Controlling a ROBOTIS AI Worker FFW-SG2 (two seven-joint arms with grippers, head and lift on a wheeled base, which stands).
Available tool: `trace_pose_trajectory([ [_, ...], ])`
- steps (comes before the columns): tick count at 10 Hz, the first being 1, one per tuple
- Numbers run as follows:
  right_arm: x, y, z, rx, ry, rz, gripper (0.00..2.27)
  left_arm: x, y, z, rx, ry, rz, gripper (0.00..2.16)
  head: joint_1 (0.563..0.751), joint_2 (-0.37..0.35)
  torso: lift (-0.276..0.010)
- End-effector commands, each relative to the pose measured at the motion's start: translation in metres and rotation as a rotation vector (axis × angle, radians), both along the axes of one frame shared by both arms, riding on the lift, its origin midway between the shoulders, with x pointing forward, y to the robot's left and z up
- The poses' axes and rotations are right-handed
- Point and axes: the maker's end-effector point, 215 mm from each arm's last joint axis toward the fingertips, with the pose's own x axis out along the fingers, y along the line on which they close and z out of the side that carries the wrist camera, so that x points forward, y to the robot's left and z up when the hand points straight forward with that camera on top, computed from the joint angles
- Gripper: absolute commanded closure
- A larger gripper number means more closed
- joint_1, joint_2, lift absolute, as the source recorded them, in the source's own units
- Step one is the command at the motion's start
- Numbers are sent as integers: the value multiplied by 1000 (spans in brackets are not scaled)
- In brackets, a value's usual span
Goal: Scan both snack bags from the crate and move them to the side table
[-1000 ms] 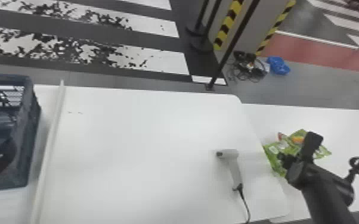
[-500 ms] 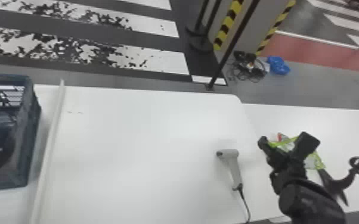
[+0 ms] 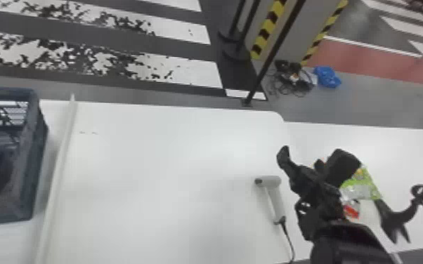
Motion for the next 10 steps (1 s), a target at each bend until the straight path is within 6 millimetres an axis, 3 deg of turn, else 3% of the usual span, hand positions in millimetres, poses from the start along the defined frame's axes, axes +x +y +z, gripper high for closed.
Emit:
trace_pose_trajectory([
  [1, 0, 44, 27, -93, -58, 73, 76, -3, -1, 7, 21, -38, 19, 66, 695, -294, -29],
  [3, -11, 90, 46, -100, -121, 130, 76, -10, -1, 9, 53, -61, 32, 66, 695, -221, -29],
  [5, -31, 136, 64, -60, -175, 194, 76, -20, 5, 26, 37, -114, 97, 66, 695, -155, -29],
  [7, -50, 196, 86, -54, -210, 284, 76, -29, -11, 22, 46, -106, 111, 66, 695, -95, -29],
  [9, -72, 238, 86, -82, -171, 360, 76, -36, -26, 20, 45, -100, 119, 66, 695, -27, -29],
  [10, -81, 239, 70, -76, -92, 369, 80, -43, -32, 14, 42, -86, 102, 66, 695, -3, -29],
])
